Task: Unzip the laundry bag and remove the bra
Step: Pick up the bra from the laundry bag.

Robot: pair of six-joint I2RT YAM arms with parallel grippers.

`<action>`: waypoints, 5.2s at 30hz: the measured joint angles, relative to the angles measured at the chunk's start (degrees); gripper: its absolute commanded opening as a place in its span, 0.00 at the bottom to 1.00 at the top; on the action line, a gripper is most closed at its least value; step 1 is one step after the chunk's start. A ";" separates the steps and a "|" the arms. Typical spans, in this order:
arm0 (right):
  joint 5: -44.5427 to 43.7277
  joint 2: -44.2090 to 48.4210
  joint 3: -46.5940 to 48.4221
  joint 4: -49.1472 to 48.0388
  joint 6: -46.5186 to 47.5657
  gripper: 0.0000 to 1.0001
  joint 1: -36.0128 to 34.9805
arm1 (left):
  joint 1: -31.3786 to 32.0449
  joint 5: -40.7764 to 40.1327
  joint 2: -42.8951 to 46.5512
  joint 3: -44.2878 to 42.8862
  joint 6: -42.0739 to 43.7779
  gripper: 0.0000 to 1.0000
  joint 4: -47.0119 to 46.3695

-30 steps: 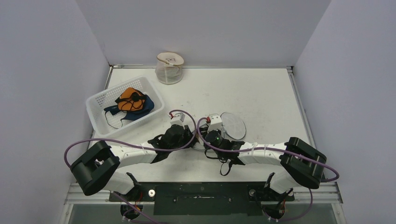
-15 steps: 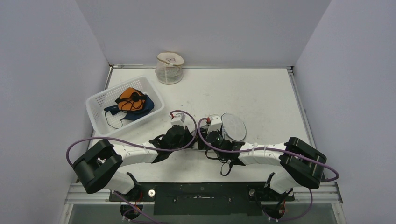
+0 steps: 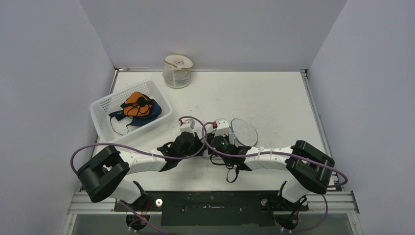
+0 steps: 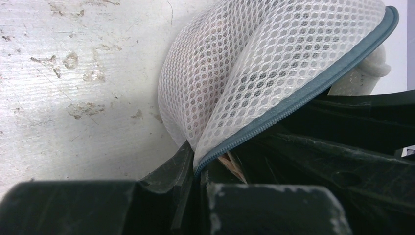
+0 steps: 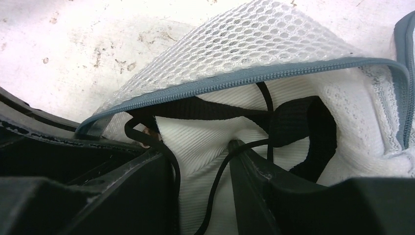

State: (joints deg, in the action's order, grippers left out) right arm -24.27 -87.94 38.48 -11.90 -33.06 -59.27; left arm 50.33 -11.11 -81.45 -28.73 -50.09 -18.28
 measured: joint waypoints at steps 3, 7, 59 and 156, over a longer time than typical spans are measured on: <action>-0.68 -0.26 0.11 0.09 -0.33 0.57 -0.04 | 0.00 0.02 0.00 0.31 -0.07 0.00 -0.52; -1.33 -0.63 0.09 0.00 -0.68 0.57 -0.04 | 0.15 0.04 0.00 0.74 -0.33 0.00 -1.53; 37.40 32.13 -9.11 1.73 4.00 0.05 6.84 | 0.96 0.83 3.34 -0.35 -2.89 0.00 2.21; 2.14 54.49 5.22 15.74 5.75 0.90 -8.37 | -11.76 38.01 10.45 -12.37 -17.49 0.00 -3.63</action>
State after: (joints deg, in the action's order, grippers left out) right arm -22.13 -33.45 43.70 3.84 -27.31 -67.64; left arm 38.57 26.89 -71.00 -41.10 -67.57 -21.91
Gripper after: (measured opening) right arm 0.898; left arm 0.080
